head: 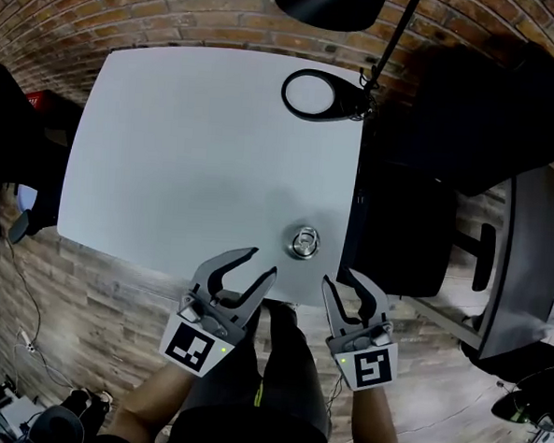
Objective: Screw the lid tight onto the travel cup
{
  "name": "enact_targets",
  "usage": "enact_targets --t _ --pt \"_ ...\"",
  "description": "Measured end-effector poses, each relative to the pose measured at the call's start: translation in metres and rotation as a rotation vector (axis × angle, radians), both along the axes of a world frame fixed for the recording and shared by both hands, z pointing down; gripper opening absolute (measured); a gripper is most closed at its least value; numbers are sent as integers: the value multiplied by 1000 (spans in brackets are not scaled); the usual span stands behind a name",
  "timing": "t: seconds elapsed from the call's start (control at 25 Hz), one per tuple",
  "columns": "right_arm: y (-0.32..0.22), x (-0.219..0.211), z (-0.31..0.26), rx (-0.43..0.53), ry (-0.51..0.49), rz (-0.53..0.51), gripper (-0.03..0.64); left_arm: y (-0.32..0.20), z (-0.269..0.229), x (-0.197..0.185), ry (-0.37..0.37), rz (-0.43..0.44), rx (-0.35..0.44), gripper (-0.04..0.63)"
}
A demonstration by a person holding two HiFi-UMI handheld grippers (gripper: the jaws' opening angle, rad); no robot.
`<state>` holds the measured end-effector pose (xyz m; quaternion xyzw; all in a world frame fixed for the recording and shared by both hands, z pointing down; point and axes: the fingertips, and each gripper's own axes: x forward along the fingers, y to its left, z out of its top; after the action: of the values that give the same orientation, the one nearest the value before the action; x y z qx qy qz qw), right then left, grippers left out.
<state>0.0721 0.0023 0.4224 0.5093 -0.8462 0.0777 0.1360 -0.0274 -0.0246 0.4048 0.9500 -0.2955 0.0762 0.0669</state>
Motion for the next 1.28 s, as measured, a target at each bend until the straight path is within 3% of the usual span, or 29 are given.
enact_targets --t 0.24,0.52,0.84,1.28 --pt "-6 -10 36 -8 -14 -67 211 -2 19 21 10 52 29 183" --pt "-15 -23 59 -16 -24 -137 260 -11 28 45 32 80 45 248" --pt "-27 -35 82 -37 -9 -175 328 -12 44 64 21 35 3 288" --pt "-40 -42 92 -43 -49 -185 357 -21 52 70 -3 -46 15 302"
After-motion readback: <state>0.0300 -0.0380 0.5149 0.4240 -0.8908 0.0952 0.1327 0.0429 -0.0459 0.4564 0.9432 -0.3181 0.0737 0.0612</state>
